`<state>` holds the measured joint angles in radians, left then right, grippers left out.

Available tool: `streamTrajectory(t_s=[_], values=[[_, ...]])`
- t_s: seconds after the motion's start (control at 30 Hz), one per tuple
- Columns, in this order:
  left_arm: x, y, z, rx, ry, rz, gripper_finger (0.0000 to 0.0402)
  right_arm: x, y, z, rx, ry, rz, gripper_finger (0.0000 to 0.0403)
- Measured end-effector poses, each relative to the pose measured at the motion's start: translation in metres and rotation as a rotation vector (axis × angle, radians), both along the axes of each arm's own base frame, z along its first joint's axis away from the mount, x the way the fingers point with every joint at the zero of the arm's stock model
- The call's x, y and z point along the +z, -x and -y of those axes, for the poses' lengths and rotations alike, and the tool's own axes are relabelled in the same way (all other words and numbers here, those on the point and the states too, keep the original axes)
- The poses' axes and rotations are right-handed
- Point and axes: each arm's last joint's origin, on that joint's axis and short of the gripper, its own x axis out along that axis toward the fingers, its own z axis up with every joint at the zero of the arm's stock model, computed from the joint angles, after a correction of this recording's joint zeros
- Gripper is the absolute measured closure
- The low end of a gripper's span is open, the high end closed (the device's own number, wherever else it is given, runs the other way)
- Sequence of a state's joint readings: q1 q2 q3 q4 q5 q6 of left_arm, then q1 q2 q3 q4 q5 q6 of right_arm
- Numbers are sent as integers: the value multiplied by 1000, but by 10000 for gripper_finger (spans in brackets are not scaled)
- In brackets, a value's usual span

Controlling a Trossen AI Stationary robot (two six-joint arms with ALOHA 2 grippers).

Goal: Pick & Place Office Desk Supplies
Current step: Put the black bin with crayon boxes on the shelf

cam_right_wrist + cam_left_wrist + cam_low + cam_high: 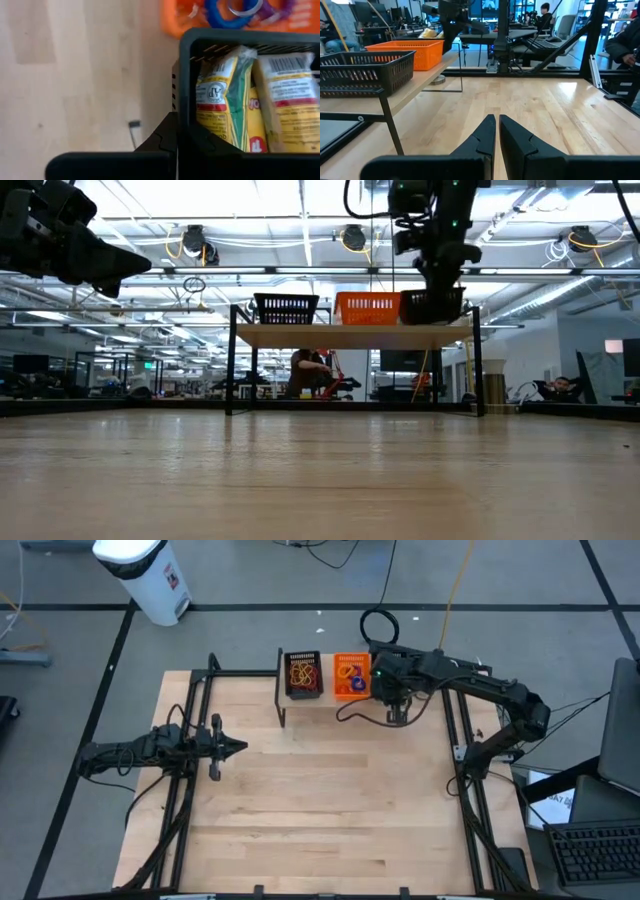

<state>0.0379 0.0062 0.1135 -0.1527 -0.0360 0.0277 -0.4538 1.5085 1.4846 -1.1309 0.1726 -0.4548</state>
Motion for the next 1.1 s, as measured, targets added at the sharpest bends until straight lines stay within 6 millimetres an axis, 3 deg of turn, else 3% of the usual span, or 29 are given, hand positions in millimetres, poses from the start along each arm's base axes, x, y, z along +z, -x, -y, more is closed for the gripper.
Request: streamTrajectory(t_s=[0.2,0.73,1.1], values=[[0,0,0,0,1,1,378,0,-7,-1,36,-50,94,403],[0,0,0,0,6,4,378,-11,-12,-2,-2,-91,124,400],[3,0,0,0,-2,31,378,-20,-11,0,-47,-65,108,304]])
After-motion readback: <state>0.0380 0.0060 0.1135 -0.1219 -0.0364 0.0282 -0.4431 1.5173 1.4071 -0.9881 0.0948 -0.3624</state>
